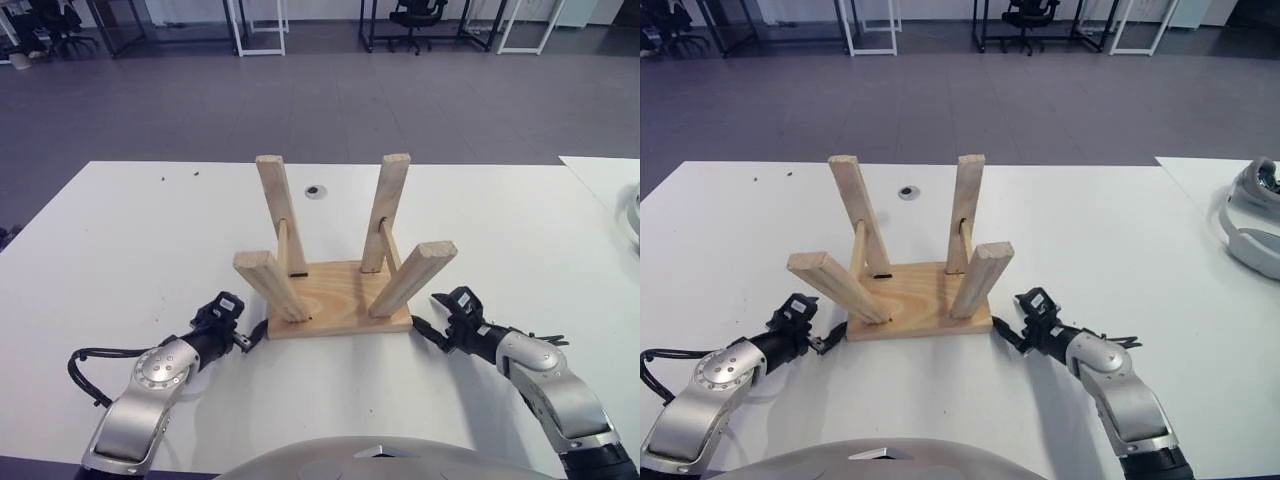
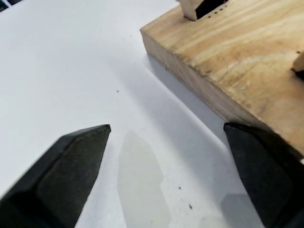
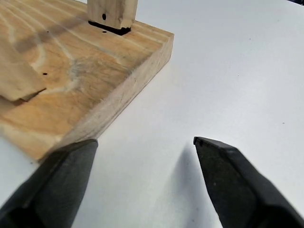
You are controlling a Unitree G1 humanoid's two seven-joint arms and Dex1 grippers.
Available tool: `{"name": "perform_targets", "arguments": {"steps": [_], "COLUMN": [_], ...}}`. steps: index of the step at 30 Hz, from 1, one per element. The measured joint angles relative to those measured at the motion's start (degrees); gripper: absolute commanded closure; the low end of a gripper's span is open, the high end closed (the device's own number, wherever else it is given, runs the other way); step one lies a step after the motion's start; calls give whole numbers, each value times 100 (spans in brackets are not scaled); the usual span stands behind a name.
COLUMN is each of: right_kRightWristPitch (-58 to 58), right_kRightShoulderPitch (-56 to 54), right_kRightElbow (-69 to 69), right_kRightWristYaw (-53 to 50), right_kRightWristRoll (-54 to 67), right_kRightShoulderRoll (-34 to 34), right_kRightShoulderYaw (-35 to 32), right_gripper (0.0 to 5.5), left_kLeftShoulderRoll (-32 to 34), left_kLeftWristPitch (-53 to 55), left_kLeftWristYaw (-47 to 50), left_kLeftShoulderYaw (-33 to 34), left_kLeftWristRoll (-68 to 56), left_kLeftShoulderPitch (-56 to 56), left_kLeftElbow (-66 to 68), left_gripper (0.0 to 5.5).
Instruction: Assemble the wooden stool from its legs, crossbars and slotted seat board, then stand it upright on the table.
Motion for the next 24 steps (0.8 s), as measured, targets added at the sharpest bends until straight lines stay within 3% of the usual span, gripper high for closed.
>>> {"name": "perform_targets", "arguments": {"steps": [5,8,16,19,24], "right_kRightWristPitch": [1222,1789,1607,1393,452], "right_kRightShoulderPitch": [-606,-783,-341,-2,331], "right_kRightElbow": [-972,-1271,-1472,-1491,-977], "right_kRightWristYaw": [167,624,1363,1717,2578], "right_kRightWristRoll": [1156,1859,1842,1797,902], "right_kRightShoulderRoll": [-567,-1057,-1723,-1850,-2645], "right_kRightShoulderYaw": [-871,-1347,-1454,-1333,-776], "right_gripper": [168,168,168,168,168], "left_kLeftShoulderRoll": [117,562,1454,1817,2680], "left_kLeftWristPitch": [893,1257,847,490,-293], "left_kLeftWristYaw": [-149,-590,-1649,-2124,-3003], "left_kLeftShoulderYaw": [1116,1759,1824,1818,1622], "left_kLeftWristRoll": [-1221,-1930,-2001,-1841,-1199], "left_kLeftShoulderPitch": [-403,-565,-31,298,636], "left_kLeftElbow": [-988,-1296,-1187,-891,-367], "left_gripper": [108,108,108,108,108]}}
